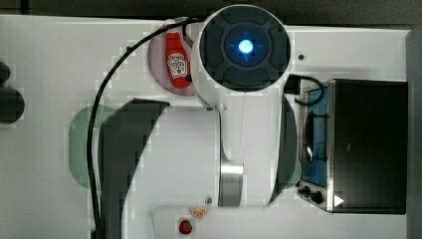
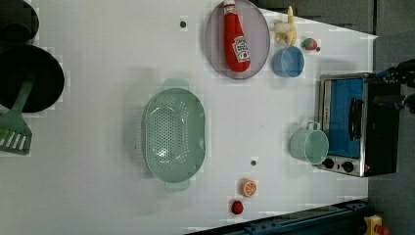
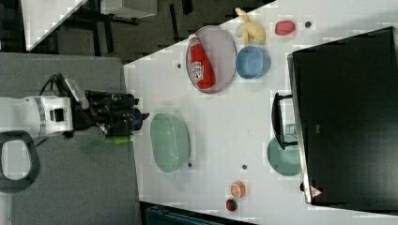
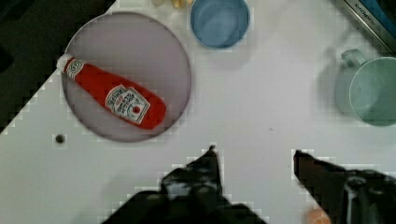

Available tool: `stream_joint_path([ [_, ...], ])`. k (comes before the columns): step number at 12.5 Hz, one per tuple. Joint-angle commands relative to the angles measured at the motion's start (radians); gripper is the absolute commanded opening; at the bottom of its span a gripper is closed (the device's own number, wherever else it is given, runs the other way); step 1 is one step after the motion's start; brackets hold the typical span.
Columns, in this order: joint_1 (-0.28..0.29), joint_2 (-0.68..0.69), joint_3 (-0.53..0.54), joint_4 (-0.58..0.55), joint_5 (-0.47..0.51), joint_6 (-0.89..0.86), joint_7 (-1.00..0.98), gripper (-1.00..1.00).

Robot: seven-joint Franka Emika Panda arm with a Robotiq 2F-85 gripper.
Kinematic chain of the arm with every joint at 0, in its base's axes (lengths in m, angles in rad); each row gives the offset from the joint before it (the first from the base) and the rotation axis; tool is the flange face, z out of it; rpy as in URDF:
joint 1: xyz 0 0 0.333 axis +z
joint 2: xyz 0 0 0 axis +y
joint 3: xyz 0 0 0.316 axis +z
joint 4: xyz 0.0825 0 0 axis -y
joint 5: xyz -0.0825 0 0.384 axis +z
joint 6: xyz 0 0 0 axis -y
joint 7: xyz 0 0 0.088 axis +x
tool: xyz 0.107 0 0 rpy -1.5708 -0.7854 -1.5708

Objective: Drag strainer left to right.

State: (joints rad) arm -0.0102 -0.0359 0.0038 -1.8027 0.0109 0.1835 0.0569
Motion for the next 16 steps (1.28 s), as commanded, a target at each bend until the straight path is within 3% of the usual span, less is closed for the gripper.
stream_joint_path([
  [1, -0.013, -0.438, 0.002, -0.221, -0.021, -0.189, 0.152, 0.60],
  [3, -0.010, -0.436, 0.012, -0.222, -0.017, -0.189, 0.152, 0.99],
  [6, 0.014, -0.417, 0.093, -0.223, -0.015, -0.184, 0.153, 1.00],
  [11, 0.029, -0.335, 0.334, -0.224, -0.015, -0.071, 0.189, 1.00],
  [16, 0.030, -0.150, 0.541, -0.263, -0.015, 0.076, 0.558, 1.00],
])
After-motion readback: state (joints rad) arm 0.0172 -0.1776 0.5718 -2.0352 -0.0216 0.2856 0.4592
